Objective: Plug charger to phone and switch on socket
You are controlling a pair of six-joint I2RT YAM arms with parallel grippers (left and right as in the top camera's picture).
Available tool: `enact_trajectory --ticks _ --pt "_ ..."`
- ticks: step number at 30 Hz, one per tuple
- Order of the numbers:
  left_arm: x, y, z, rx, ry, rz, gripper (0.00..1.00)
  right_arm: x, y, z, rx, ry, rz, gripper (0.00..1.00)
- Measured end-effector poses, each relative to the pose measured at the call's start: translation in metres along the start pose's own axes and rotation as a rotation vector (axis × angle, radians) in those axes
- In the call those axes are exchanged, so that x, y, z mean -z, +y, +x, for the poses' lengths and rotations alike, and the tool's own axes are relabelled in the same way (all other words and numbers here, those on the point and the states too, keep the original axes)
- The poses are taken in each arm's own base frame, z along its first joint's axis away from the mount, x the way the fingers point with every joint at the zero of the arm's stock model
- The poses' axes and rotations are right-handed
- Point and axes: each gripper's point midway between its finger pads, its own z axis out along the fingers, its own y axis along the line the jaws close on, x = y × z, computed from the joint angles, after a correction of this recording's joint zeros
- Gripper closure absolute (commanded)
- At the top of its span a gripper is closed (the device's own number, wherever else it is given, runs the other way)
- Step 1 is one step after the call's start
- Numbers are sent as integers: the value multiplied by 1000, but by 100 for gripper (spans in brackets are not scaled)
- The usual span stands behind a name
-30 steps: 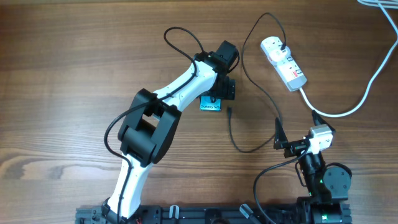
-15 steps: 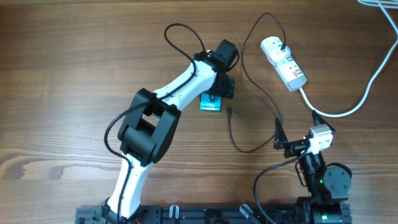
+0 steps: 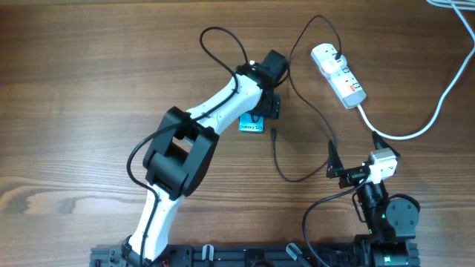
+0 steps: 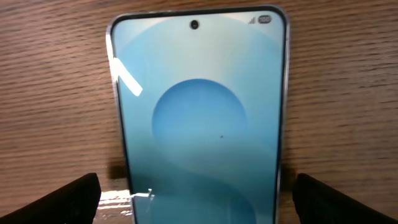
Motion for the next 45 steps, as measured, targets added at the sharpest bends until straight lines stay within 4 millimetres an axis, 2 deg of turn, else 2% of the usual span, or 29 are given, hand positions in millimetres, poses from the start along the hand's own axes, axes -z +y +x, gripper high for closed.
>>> enact_trajectory --ticks 10,19,31,38,45 --pt "2 12 9 -1 26 -69 0 0 0 0 0 0 0 0" --pt "-2 25 6 51 71 -16 0 0 0 0 0 0 0 1" --pt "-3 9 -25 -9 -37 87 0 0 0 0 0 0 0 0" --pt "-4 17 -6 -19 36 56 0 0 0 0 0 0 0 0" --pt "-4 17 -5 -19 43 54 0 0 0 0 0 0 0 0"
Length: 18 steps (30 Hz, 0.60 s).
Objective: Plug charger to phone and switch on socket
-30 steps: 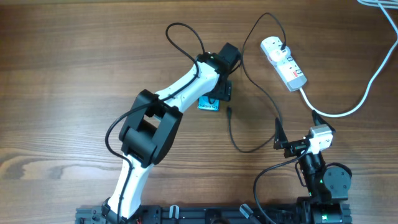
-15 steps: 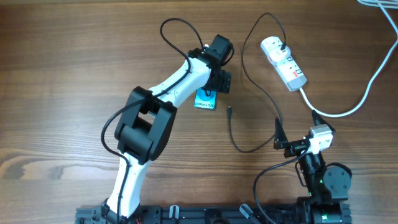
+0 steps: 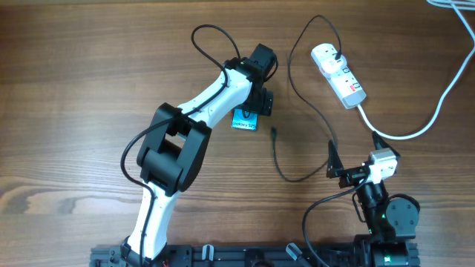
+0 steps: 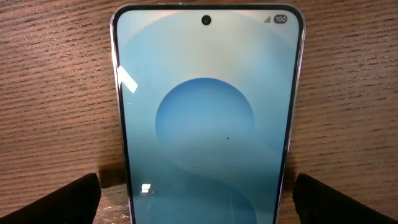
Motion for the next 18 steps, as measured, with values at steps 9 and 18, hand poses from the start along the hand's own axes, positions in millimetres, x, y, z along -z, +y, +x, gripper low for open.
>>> enact_trajectory --ticks 9,18 --pt "0 -3 -5 2 -20 11 0 0 0 0 0 0 0 0" --pt "-5 -4 -8 -1 -27 14 0 0 0 0 0 0 0 0"
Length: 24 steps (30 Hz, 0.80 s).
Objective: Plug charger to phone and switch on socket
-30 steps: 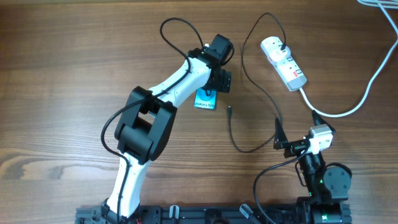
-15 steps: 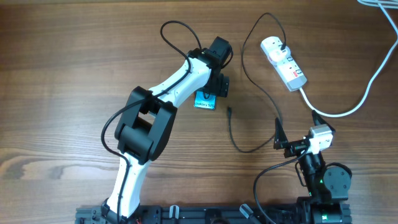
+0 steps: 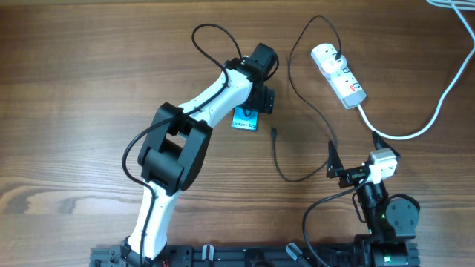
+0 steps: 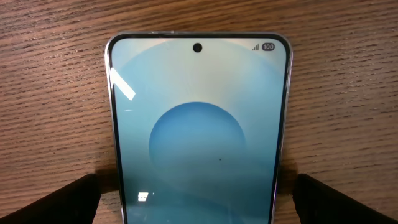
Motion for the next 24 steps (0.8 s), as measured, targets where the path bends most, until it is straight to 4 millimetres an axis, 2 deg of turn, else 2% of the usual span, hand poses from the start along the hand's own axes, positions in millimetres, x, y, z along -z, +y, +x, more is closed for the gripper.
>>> enact_trajectory --ticks 10,17,24 --pt "0 0 1 -1 6 1 0 0 0 0 0 0 0 0" --pt "0 0 2 -2 12 -1 7 0 0 0 0 0 0 0" --pt "0 1 3 -4 16 -3 10 0 0 0 0 0 0 0"
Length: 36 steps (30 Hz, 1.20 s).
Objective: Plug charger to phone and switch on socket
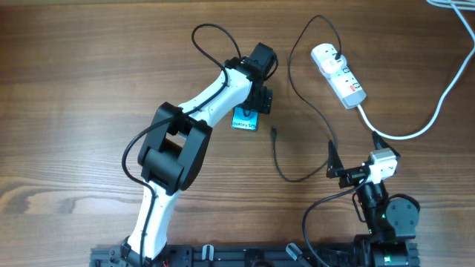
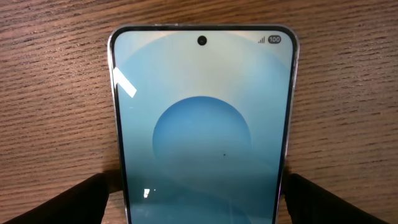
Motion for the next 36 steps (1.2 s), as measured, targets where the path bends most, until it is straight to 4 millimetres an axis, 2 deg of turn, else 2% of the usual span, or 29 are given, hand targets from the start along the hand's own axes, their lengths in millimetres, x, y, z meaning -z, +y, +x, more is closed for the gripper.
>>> enact_trajectory --ticks 5,7,16,36 --pt "0 1 0 5 2 -1 12 0 0 0 0 0 0 0" --pt "0 1 0 5 3 -1 17 0 0 0 0 0 0 0" --pt "1 1 4 8 19 -2 16 0 0 0 0 0 0 0" --pt "2 1 7 10 36 -2 22 0 0 0 0 0 0 0"
